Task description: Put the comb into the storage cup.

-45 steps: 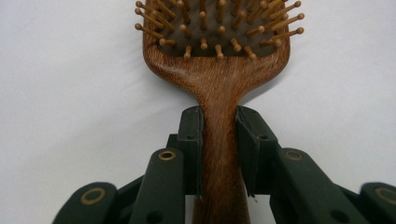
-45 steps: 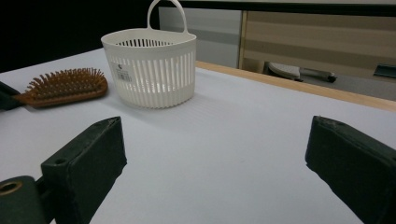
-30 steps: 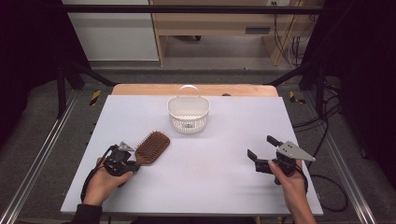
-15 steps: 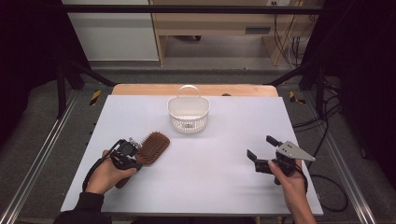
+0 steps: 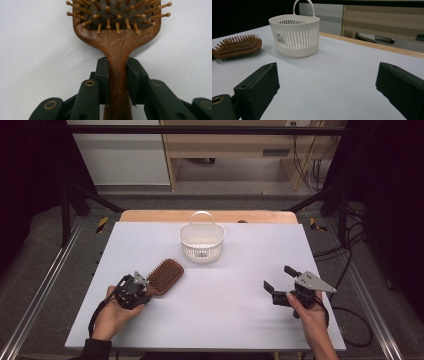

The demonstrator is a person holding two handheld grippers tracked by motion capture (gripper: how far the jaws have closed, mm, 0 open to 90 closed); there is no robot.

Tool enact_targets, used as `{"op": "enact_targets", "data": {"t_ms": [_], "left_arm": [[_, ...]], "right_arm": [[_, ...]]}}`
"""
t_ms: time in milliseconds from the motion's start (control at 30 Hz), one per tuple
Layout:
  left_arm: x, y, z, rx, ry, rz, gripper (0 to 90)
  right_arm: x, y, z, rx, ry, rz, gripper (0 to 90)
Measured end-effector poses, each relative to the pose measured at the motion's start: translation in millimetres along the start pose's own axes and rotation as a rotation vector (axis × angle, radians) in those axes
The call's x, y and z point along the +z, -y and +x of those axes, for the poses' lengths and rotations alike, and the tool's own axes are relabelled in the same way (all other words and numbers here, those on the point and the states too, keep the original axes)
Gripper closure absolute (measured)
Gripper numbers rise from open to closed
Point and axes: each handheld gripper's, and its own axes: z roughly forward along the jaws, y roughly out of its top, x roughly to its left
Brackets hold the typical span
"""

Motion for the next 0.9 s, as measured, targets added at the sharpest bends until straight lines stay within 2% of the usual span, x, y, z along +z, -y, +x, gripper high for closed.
{"op": "enact_targets", "data": {"t_ms": [67, 233, 367, 467, 567, 667, 900], "left_arm": [[-1.7, -1.3, -0.5, 0.013, 0.002, -0.037, 72.4], [-5.0, -0.1, 4.6, -0.001, 0.013, -0.147, 72.4], [-10.4, 2.7, 7.5, -0.032, 0.031, -0.234, 72.4], [-15.7, 2.6, 5.3, -0.053, 0.036, -0.307, 72.5], [-18.6, 1.6, -1.1, -0.038, 0.029, -0.357, 72.4], [-19.7, -0.5, -9.1, -0.002, 0.012, -0.385, 72.5], [-23.0, -3.9, -18.9, 0.018, 0.002, -0.456, 72.5]], "right_arm": [[-0.3, -0.5, 1.3, 0.002, -0.004, -0.004, 5.0], [0.6, -3.1, 10.2, 0.012, -0.025, -0.001, 4.5], [6.0, -5.9, 22.9, 0.017, -0.047, 0.005, 4.2], [14.7, -10.2, 37.6, 0.057, -0.081, 0.007, 3.5], [25.4, -18.0, 53.3, 0.098, -0.106, 0.005, 3.4], [39.0, -27.5, 68.8, 0.139, -0.145, 0.004, 4.3], [74.9, -40.4, 105.7, 0.221, -0.213, 0.04, 7.8]]}}
